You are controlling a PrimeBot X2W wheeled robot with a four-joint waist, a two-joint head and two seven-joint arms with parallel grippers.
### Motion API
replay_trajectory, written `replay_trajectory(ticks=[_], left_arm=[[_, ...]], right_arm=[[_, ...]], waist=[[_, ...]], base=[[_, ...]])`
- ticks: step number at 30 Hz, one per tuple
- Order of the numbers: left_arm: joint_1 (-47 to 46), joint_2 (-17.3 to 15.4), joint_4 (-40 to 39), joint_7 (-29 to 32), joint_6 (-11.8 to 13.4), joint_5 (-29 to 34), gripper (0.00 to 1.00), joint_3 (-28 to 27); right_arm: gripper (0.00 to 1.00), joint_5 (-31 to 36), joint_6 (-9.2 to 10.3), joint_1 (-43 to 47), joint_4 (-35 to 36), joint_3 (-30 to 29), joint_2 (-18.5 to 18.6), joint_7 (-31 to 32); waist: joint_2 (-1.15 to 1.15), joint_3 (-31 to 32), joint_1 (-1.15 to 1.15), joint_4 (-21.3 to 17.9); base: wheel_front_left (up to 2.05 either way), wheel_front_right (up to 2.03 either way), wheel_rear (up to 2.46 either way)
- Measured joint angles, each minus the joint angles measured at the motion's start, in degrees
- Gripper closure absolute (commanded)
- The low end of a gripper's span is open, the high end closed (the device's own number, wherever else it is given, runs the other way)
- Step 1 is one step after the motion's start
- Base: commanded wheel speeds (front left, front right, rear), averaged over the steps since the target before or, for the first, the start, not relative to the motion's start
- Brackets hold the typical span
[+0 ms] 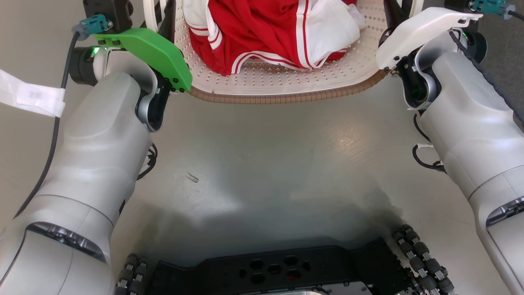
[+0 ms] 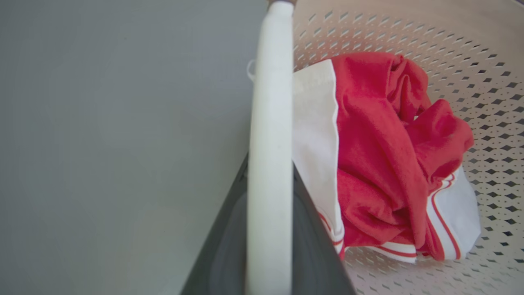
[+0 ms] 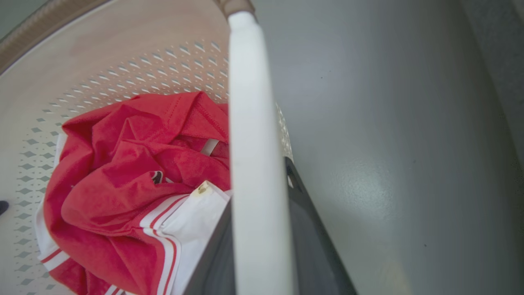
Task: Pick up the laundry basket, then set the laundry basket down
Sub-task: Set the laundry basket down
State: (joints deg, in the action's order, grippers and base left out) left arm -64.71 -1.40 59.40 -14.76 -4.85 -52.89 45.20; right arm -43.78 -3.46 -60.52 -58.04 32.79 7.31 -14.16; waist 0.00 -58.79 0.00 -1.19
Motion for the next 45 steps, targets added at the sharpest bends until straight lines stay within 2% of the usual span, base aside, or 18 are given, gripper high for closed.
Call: replay_trajectory(ticks=[9, 10, 12, 13, 19, 30, 45], left_arm=[[0.00, -0.02, -0.54, 0.00, 0.00, 0.81, 1.00, -0.66], [0.01, -0.02, -0.54, 0.00, -0.01, 0.90, 0.86, -0.70], [0.01, -0.02, -0.53, 0.00, -0.12, 0.90, 0.21, -0.73], [0.07, -0.02, -0.49, 0.01, -0.24, 0.91, 0.00, -0.70], [0.19, 0.13, -0.45, 0.02, -1.20, 0.92, 0.00, -0.59], [0.49, 0.12, 0.42, 0.02, -1.26, 0.92, 0.00, -0.66], [2.68, 0.08, 1.34, 0.02, -1.30, 3.42, 0.00, -2.57]], right_arm=[[1.00, 1.58, 0.04, 0.35, 0.56, -1.47, -0.09, 0.00], [0.83, 1.67, 0.04, 0.45, 0.63, -1.64, -0.11, 0.00], [0.29, 1.76, 0.03, 0.62, 0.79, -1.92, -0.16, -0.01], [0.00, 1.80, 0.03, 0.67, 0.99, -2.27, -0.21, -0.08], [0.00, 2.10, 0.03, 0.69, 0.96, -2.96, -0.57, -0.26], [0.00, 3.26, 0.00, 1.20, 0.36, -4.26, -1.08, -0.26], [0.00, 5.14, -0.52, 3.67, 0.23, -6.71, -1.22, -0.26]], waist=[[0.00, -0.49, 0.00, 0.08], [0.00, -0.49, 0.00, 0.08], [0.00, -0.49, 0.00, 0.08], [0.00, -0.48, 0.00, 0.07], [0.00, -0.23, 0.00, -0.03], [0.00, 0.56, 0.00, -0.06], [0.00, 5.87, 0.00, -0.03]], base=[[0.00, 0.00, 0.00], [0.00, 0.00, 0.00], [0.00, 0.00, 0.00], [0.00, 0.00, 0.00], [0.00, 0.00, 0.00], [0.00, 0.00, 0.00], [0.00, 0.00, 0.00]])
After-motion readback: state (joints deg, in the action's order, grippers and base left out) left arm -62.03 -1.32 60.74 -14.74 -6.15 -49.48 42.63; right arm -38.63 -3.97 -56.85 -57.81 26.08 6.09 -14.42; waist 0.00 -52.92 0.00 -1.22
